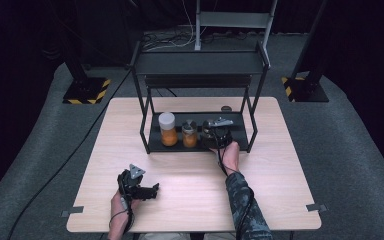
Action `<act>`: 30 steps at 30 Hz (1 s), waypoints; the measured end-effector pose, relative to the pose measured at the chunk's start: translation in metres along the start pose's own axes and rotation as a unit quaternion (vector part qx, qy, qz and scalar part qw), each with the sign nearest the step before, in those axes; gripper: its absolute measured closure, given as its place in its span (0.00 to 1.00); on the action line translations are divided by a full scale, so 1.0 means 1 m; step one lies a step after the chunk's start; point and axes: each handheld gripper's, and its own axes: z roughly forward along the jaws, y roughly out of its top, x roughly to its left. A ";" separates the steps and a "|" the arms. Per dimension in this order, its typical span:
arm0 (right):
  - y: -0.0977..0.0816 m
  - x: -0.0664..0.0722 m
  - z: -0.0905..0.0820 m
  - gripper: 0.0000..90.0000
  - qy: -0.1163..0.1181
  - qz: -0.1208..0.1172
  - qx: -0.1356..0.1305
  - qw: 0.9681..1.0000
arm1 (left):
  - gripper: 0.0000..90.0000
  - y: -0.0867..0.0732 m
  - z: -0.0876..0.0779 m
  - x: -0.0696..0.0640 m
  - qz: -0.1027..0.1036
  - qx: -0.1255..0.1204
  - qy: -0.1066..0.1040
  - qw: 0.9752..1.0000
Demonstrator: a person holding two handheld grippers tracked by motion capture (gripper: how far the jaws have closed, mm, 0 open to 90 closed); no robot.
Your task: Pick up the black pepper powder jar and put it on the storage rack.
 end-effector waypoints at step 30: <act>-0.015 -0.001 -0.056 0.00 0.032 -0.013 0.056 0.998 | 0.01 0.000 0.000 0.000 -0.001 0.000 -0.001 1.000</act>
